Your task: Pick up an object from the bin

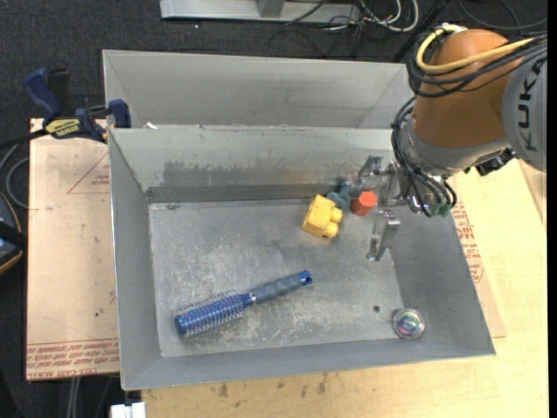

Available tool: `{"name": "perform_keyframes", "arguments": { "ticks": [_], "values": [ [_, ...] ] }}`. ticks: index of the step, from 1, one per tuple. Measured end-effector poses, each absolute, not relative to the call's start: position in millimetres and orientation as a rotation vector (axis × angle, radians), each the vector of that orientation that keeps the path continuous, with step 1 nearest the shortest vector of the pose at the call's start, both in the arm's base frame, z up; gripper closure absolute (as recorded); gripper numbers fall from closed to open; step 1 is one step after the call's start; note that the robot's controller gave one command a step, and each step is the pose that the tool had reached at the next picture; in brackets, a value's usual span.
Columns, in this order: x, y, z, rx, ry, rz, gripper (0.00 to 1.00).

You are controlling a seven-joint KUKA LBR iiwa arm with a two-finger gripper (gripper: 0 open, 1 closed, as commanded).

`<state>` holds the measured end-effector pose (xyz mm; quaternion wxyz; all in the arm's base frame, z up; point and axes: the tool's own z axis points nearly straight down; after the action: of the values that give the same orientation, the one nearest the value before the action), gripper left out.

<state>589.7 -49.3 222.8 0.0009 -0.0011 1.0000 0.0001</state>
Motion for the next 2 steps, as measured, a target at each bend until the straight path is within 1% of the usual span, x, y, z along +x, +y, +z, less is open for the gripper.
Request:
{"name": "perform_keyframes", "arguments": {
  "ticks": [1, 2],
  "values": [
    [622.5, -14.5, 123.0, -0.006, 3.146, 0.004, 0.0],
    [609.3, -24.5, 102.9, -0.241, 3.106, -0.002, 0.0]
  ]
}}
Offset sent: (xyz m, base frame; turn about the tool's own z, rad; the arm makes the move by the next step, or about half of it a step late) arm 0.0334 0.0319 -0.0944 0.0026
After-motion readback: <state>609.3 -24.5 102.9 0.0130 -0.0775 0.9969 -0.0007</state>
